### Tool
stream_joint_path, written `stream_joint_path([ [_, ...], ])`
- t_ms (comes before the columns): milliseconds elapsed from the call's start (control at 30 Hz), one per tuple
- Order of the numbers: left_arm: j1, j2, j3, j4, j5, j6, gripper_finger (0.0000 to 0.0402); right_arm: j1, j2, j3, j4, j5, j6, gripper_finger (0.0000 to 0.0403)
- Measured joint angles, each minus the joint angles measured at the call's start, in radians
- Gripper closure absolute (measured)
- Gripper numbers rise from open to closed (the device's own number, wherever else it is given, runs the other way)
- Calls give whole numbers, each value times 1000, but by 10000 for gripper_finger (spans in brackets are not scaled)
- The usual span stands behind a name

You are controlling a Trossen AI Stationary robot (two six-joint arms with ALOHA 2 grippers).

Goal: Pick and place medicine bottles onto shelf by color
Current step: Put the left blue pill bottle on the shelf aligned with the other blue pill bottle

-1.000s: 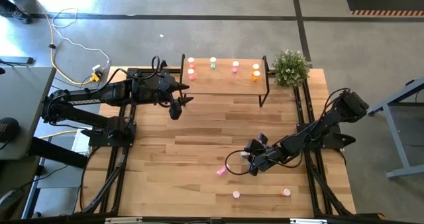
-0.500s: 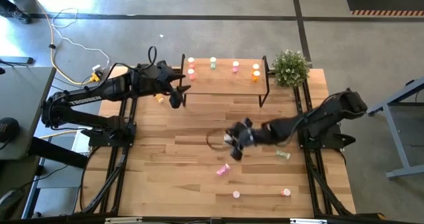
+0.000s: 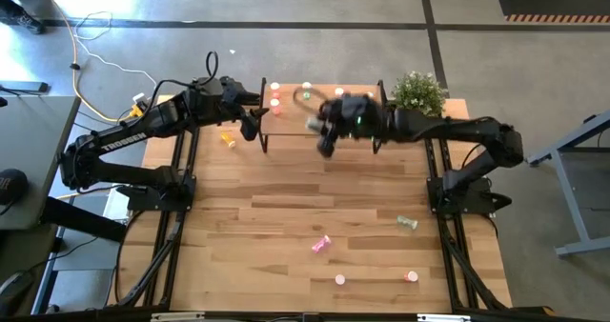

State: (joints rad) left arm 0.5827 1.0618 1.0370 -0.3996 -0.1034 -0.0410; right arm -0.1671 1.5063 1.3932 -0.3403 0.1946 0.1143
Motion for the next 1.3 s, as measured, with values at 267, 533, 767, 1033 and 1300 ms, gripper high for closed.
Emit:
stream_joint_path([
  [267,6,0,0,0,58,-7,165,-157,90,199,-43,-55,-107,300],
  [533,6,0,0,0,66,-2,165,-212,294,414,-313,-96,-155,300],
  [767,6,0,0,0,43,-33,165,-196,354,393,-336,-110,-114,300],
  [1033,6,0,0,0,36,-36,165,-185,362,392,-288,-53,-2,300],
  [1300,6,0,0,0,36,-35,165,-177,409,392,-301,17,91,300],
])
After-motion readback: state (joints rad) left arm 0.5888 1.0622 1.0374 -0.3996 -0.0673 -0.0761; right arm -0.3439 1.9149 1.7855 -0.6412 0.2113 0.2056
